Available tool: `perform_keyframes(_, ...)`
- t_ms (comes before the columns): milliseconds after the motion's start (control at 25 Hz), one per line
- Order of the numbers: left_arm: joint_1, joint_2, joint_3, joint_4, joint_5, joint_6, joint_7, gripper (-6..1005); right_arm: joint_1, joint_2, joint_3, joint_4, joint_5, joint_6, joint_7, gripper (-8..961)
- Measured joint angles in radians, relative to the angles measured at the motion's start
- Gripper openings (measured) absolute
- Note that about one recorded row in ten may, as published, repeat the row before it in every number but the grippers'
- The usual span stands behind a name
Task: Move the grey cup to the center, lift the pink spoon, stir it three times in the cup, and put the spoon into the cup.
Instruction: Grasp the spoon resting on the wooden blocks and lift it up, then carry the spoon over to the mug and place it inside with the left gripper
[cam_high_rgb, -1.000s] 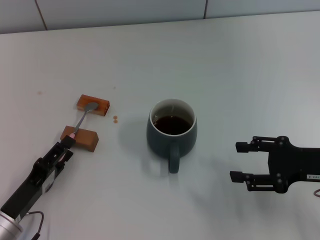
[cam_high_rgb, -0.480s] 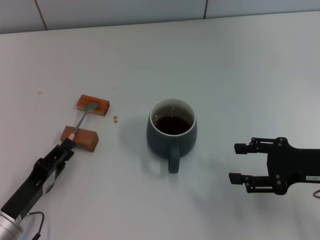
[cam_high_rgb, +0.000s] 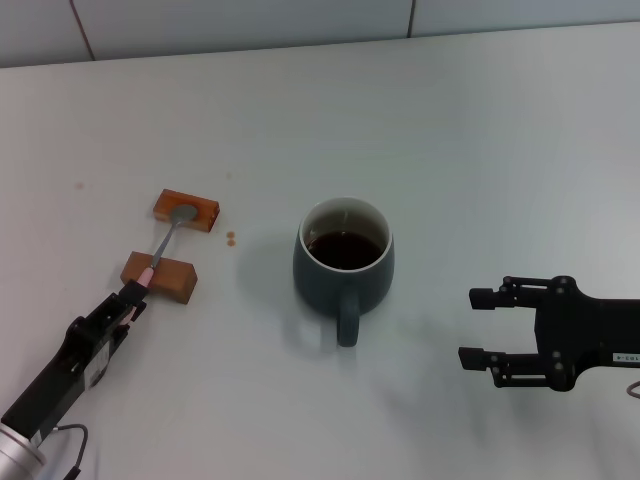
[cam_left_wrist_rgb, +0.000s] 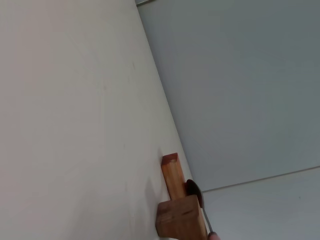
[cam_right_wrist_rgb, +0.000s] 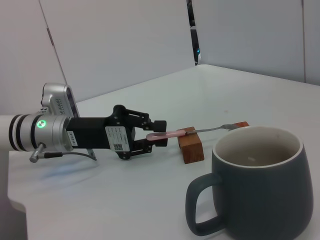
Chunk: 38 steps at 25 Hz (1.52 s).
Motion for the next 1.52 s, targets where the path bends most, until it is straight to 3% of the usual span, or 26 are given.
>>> perform_keyframes(1080,-0.002,0.000,-0.015,0.000,0.024,-0.017,-0.014,298,0.003,0.000,0.000,-0.005,-0.011,-0.003,0.000,740)
perform_keyframes(1280,-0.002,0.000,-0.012,0.013,0.032,-0.011,0.001,175,0.002,0.000,0.000,-0.005,-0.011,-0.004,0.000,740)
perform_keyframes(1520,0.001,0.002,-0.009,0.136,0.071,0.044,0.010,126,0.000,0.000,0.000,-0.005,-0.011,-0.004,0.000,740)
